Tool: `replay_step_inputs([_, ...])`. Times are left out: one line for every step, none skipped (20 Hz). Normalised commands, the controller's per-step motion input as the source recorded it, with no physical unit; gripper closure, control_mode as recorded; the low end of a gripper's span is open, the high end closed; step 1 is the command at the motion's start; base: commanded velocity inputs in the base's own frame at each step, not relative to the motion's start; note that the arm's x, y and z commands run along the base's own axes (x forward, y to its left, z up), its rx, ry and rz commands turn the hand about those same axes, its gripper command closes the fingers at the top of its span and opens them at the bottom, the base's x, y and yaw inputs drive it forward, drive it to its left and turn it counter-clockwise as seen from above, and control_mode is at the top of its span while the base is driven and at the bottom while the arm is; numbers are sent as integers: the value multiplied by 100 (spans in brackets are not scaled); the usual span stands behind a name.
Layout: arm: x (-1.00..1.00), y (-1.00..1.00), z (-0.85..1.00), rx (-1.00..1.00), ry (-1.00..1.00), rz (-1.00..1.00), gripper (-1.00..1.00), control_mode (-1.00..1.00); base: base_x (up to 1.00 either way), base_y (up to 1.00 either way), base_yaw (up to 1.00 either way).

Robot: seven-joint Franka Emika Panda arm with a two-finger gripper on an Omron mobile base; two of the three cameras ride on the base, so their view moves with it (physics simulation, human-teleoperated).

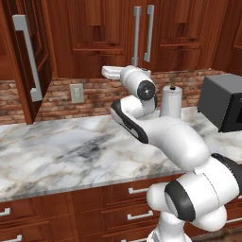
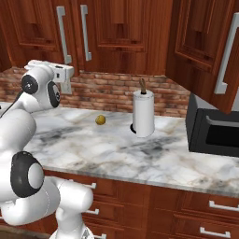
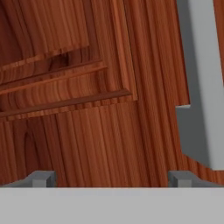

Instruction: Close all open cabinet doors.

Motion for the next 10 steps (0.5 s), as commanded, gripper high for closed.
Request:
replay_step_inputs([13, 0, 0, 0, 0, 3, -100, -100, 0, 0, 0])
replay_step_inputs([13, 0, 0, 0, 0, 3, -100, -100, 0, 0, 0])
replay_step_inputs([16, 0, 0, 0, 0, 2, -100, -100, 0, 0, 0])
replay_step_inputs([18, 0, 0, 0, 0, 2, -100, -100, 0, 0, 0])
replay_step_inputs([19, 0, 0, 0, 0, 2, -100, -100, 0, 0, 0])
replay_step_inputs([19, 0, 0, 0, 0, 2, -100, -100, 0, 0, 0])
replay_step_inputs([20, 0, 0, 0, 0, 3, -100, -100, 0, 0, 0])
replay_step_inputs([21, 0, 0, 0, 0, 3, -100, -100, 0, 0, 0])
replay_step_inputs([20, 0, 0, 0, 0, 3, -100, -100, 0, 0, 0])
replay_step_inputs([17, 0, 0, 0, 0, 3, -100, -100, 0, 0, 0])
